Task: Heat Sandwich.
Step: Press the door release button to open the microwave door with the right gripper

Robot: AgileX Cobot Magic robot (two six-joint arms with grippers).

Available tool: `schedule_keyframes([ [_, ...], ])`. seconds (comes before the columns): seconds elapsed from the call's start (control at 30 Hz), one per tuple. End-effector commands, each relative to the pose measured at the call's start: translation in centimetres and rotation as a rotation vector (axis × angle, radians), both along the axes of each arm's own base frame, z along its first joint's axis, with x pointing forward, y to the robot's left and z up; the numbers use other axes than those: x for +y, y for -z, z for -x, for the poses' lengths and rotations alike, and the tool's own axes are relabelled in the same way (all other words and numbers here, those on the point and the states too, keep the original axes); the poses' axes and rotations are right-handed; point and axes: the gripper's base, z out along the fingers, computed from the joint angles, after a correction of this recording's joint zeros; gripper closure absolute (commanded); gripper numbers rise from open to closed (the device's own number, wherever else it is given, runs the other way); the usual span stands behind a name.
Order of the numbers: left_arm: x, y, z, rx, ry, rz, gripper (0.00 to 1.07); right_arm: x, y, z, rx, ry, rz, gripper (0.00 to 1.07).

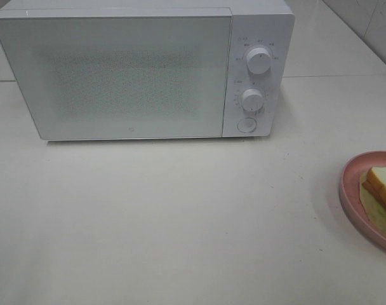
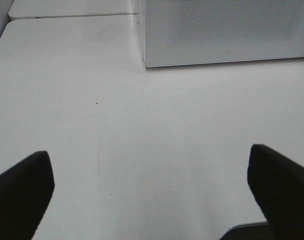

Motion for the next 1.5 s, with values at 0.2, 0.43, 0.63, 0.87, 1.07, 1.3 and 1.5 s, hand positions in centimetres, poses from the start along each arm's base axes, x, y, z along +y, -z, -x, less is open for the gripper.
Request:
schedule_keyframes([
  [0.2, -0.1, 0.0, 0.2, -0.02, 0.003, 0.01, 0.09, 0.2, -0.7, -3.6, 0.028, -0.002, 0.003, 0.2],
  [0.43, -0.1, 0.0, 0.2, -0.02, 0.003, 0.01, 0.09, 0.4, -0.9, -6.3, 0.025, 0.0, 0.002, 0.21],
  [0.63, -0.1, 0.0, 0.2, -0.02, 0.003, 0.01, 0.09, 0.6, -0.8, -8.9, 0.021, 0.001, 0.002, 0.23],
  [0.87, -0.1, 0.0, 0.2, -0.02, 0.003, 0.01, 0.09, 0.7, -0.3, -11.3, 0.032, 0.002, 0.002, 0.25],
  [1.07, -0.1, 0.0, 0.2, -0.02, 0.003, 0.01, 0.09, 0.9, 0.8, -14.5, 0.049, 0.01, -0.013, 0.26],
  [1.3, -0.1, 0.0, 0.2, -0.02, 0.003, 0.01, 0.09, 1.1, 2.3, -17.3, 0.066, 0.022, -0.024, 0.27],
  [1.5, -0.1, 0.0, 0.2, -0.02, 0.003, 0.01, 0.09, 1.2, 4.1, -19.7, -0.032, 0.026, -0.033, 0.28],
])
